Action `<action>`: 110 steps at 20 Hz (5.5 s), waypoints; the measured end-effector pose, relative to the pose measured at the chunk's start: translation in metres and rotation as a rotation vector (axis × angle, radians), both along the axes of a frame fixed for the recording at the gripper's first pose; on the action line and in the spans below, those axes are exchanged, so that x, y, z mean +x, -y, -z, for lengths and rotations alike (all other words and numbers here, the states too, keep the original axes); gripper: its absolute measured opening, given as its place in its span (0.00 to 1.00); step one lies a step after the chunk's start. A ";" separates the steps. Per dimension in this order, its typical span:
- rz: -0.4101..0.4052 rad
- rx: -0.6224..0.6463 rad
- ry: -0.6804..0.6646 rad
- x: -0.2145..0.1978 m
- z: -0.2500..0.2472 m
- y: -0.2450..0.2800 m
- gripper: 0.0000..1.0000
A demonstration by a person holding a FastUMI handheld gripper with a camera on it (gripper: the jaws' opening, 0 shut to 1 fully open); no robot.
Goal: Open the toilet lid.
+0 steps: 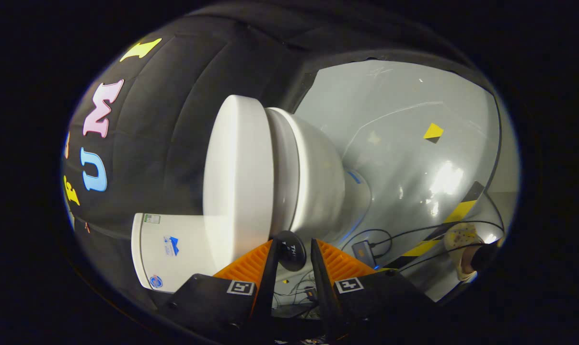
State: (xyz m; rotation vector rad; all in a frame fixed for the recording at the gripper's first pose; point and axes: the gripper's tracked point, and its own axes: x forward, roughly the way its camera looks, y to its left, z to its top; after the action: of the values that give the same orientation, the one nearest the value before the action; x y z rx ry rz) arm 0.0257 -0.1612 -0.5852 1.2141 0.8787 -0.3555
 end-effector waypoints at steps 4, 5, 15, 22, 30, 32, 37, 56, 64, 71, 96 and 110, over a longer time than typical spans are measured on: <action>0.040 0.054 0.048 0.004 -0.009 0.006 0.18; 0.035 0.044 0.053 0.001 -0.010 0.007 0.18; -0.112 -0.158 0.048 0.008 -0.041 -0.006 0.14; -0.262 -0.425 0.095 0.021 -0.098 -0.021 0.15; -0.427 -0.739 0.194 0.039 -0.172 -0.062 0.16; -0.453 -0.791 0.209 0.042 -0.186 -0.074 0.16; -0.506 -0.881 0.265 0.051 -0.217 -0.111 0.17; -0.757 -0.951 0.565 0.094 -0.279 -0.286 0.18; -0.815 -0.938 0.593 0.096 -0.277 -0.319 0.18; -0.855 -0.936 0.608 0.099 -0.276 -0.336 0.18; -0.523 -1.082 0.861 0.067 -0.492 -0.236 0.98; -0.344 -1.205 0.839 -0.001 -0.564 -0.140 0.98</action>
State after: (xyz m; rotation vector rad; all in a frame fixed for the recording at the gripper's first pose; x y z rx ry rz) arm 0.0248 -0.0208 -0.0215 0.0129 0.0280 -0.0264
